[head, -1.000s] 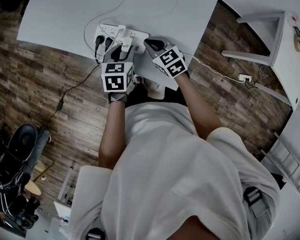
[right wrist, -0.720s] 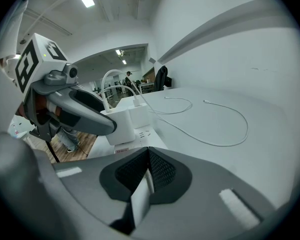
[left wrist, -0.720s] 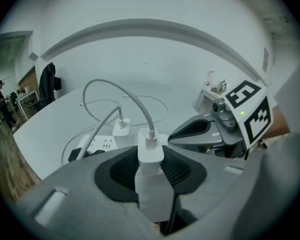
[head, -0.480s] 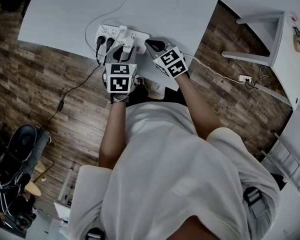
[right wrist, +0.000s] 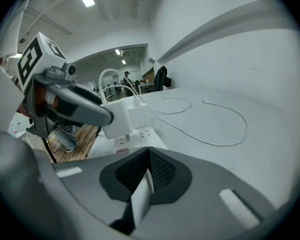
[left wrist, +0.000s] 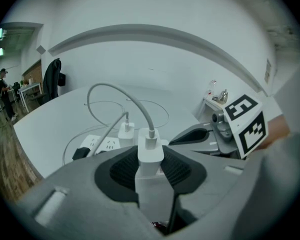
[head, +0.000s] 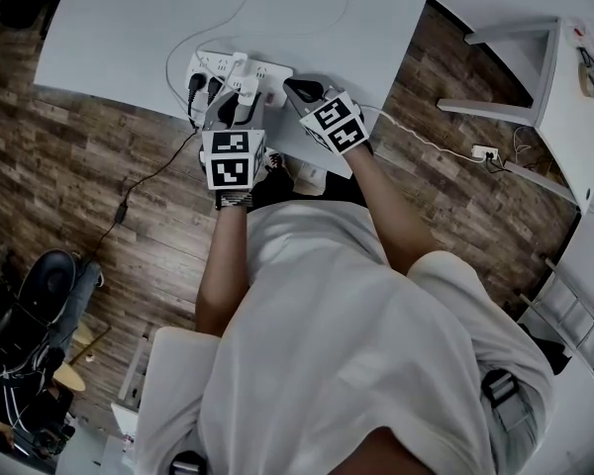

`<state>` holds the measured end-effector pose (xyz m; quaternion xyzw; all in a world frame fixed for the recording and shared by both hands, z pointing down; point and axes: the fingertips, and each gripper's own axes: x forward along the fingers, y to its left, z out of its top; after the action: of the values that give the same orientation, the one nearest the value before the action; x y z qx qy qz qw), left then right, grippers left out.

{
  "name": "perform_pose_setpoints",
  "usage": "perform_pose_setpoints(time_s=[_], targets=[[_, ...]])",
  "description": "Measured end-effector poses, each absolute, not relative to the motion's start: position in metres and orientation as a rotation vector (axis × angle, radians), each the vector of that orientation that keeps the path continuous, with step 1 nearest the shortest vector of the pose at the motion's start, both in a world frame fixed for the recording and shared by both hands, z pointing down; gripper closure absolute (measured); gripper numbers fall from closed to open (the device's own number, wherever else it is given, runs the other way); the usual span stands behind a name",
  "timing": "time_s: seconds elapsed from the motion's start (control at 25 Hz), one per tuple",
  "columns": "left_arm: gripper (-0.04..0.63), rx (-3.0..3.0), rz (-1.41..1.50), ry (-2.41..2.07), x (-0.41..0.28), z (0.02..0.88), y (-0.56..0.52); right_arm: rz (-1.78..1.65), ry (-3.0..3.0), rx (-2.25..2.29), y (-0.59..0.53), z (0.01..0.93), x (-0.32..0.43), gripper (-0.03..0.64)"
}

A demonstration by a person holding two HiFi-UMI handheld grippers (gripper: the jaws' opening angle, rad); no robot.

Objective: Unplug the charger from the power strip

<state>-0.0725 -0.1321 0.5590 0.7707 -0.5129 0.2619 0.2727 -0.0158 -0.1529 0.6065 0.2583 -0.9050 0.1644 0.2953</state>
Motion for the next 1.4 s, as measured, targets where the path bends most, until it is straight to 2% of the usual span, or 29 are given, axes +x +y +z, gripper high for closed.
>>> perform_pose_setpoints(time_s=[0.36, 0.76, 1.32, 1.4], targets=[[0.453, 2.041, 0.433, -1.183, -0.06, 0.543, -0.121, 0.434, -2.408, 0.701, -0.154, 0.607, -0.015, 0.612], [0.451, 1.88, 0.186, -0.972, -0.051, 0.574, -0.094, 0.426, -2.406, 0.727, -0.154, 0.607, -0.018, 0.612], [0.449, 1.808, 0.169, -0.921, -0.043, 0.597, -0.078, 0.416, -2.41, 0.744, -0.152, 0.607, -0.015, 0.612], [0.43, 1.812, 0.196, -0.975, -0.047, 0.599, -0.081, 0.415, -2.409, 0.745, -0.152, 0.607, -0.015, 0.612]])
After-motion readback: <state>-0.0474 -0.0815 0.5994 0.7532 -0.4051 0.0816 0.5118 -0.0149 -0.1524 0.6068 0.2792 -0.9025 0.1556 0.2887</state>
